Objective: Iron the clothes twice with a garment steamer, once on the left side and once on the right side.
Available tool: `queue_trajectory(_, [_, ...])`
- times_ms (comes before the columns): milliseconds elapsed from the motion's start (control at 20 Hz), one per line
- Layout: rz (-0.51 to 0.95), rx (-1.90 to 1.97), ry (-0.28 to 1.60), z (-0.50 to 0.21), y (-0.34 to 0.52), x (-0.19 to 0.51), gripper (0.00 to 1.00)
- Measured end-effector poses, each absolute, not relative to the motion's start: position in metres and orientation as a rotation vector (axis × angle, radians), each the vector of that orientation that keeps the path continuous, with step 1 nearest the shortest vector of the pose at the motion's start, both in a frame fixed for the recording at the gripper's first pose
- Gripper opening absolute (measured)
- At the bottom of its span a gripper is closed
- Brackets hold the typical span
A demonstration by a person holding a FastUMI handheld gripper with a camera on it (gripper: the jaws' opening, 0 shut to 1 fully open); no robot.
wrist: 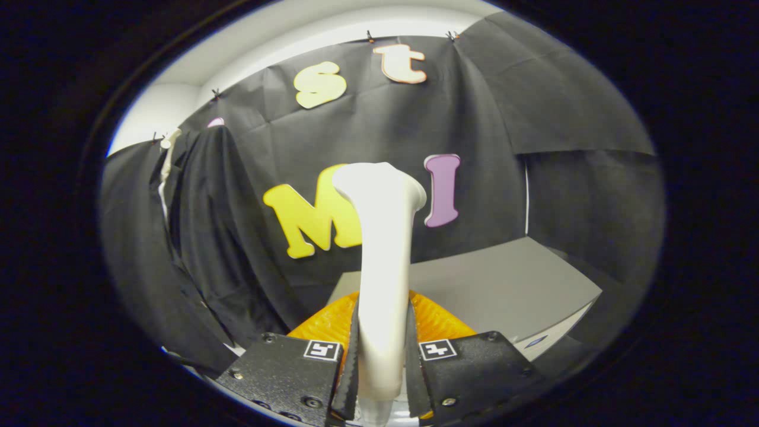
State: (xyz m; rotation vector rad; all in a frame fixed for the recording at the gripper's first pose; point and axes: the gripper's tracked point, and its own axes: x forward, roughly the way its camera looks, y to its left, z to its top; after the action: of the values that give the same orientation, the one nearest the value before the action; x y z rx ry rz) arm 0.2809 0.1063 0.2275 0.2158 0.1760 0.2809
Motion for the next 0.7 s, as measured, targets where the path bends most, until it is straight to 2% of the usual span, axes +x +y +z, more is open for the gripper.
queue_trajectory(300, [0.333,0.185,0.048,0.287,0.195,0.218,0.35])
queue_trajectory(700, [0.397,0.131,-0.042,0.332,0.306,0.181,0.35])
